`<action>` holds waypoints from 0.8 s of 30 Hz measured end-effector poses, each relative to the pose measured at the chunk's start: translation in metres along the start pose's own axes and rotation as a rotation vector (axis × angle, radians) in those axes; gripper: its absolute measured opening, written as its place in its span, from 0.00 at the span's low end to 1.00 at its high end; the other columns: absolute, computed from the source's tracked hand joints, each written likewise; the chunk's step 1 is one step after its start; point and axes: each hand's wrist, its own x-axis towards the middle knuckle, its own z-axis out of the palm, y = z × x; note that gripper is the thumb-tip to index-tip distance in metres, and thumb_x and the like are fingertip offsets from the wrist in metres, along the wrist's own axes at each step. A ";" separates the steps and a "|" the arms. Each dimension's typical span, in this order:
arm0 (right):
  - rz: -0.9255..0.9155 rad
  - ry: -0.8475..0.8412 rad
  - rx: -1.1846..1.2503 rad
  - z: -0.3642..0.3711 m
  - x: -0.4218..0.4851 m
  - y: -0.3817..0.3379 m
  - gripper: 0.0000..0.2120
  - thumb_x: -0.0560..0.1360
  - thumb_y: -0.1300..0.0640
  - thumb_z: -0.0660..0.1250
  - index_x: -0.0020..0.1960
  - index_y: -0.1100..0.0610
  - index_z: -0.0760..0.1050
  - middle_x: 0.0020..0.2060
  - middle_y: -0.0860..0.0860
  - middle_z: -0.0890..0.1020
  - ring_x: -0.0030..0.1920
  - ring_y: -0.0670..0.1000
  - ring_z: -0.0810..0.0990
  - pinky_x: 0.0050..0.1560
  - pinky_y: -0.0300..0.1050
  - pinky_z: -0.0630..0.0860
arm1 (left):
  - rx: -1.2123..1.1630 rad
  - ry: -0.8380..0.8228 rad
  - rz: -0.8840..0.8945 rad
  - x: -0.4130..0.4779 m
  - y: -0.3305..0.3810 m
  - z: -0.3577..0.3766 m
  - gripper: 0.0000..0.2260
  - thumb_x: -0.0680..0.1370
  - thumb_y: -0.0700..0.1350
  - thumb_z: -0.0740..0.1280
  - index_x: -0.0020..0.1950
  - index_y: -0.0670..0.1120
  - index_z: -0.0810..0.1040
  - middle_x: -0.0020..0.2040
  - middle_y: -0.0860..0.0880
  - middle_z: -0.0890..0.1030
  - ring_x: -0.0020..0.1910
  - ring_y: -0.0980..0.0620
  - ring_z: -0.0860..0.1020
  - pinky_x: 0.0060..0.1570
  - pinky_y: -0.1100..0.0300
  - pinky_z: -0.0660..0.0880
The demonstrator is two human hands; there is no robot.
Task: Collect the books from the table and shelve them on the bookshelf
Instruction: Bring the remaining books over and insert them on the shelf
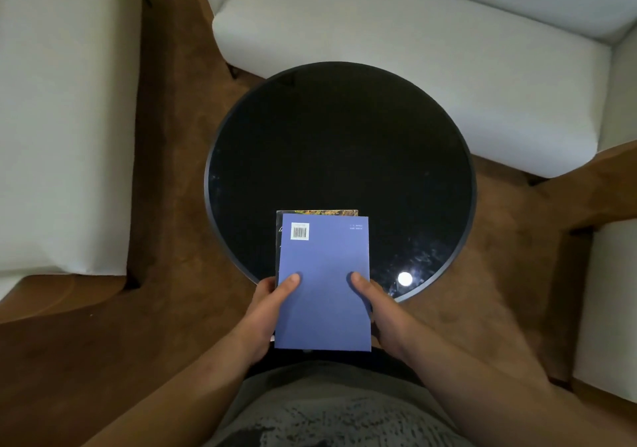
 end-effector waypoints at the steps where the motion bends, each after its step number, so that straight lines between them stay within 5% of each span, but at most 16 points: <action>1: -0.003 0.012 0.033 0.003 0.000 0.000 0.37 0.65 0.28 0.70 0.68 0.44 0.70 0.63 0.50 0.80 0.64 0.55 0.79 0.68 0.60 0.74 | -0.001 -0.011 -0.003 0.001 0.000 -0.002 0.42 0.57 0.68 0.78 0.66 0.55 0.69 0.62 0.45 0.80 0.59 0.41 0.81 0.60 0.36 0.76; 3: -0.019 0.028 0.034 0.008 -0.004 0.002 0.40 0.63 0.25 0.71 0.69 0.44 0.71 0.63 0.49 0.81 0.64 0.55 0.80 0.69 0.63 0.73 | -0.008 -0.075 -0.006 0.002 0.000 -0.008 0.41 0.58 0.69 0.78 0.67 0.57 0.71 0.63 0.44 0.80 0.61 0.40 0.81 0.61 0.34 0.75; 5: -0.032 0.017 0.027 0.014 -0.013 0.002 0.32 0.70 0.28 0.66 0.69 0.43 0.71 0.63 0.49 0.81 0.64 0.54 0.80 0.70 0.61 0.73 | -0.029 -0.157 -0.056 0.001 0.005 -0.015 0.37 0.63 0.68 0.76 0.68 0.56 0.73 0.63 0.42 0.80 0.62 0.39 0.80 0.63 0.37 0.74; 8: -0.033 -0.006 0.077 0.025 -0.019 0.001 0.23 0.77 0.35 0.64 0.68 0.45 0.72 0.63 0.51 0.81 0.64 0.55 0.80 0.69 0.60 0.74 | -0.031 -0.209 -0.062 -0.011 0.016 -0.022 0.28 0.70 0.63 0.71 0.65 0.51 0.75 0.58 0.43 0.83 0.56 0.43 0.82 0.53 0.47 0.80; 15: -0.205 -0.033 -0.071 0.091 -0.025 -0.011 0.48 0.60 0.30 0.77 0.73 0.48 0.66 0.64 0.51 0.81 0.62 0.56 0.82 0.66 0.64 0.76 | -0.177 -0.230 0.207 -0.066 0.018 -0.077 0.27 0.74 0.59 0.68 0.71 0.51 0.73 0.63 0.44 0.82 0.59 0.39 0.82 0.55 0.43 0.80; 20: -0.284 -0.164 -0.215 0.179 -0.033 -0.039 0.40 0.65 0.39 0.74 0.71 0.49 0.64 0.63 0.53 0.81 0.60 0.56 0.84 0.64 0.64 0.78 | -0.346 -0.197 0.412 -0.132 0.020 -0.143 0.26 0.74 0.56 0.68 0.71 0.49 0.72 0.64 0.41 0.81 0.59 0.38 0.82 0.49 0.46 0.82; 24: -0.275 -0.333 -0.270 0.266 -0.031 -0.040 0.43 0.63 0.40 0.76 0.73 0.48 0.65 0.65 0.55 0.81 0.62 0.60 0.83 0.66 0.67 0.75 | -0.498 -0.050 0.485 -0.180 0.018 -0.206 0.25 0.76 0.63 0.66 0.66 0.49 0.77 0.61 0.42 0.83 0.55 0.40 0.84 0.50 0.44 0.82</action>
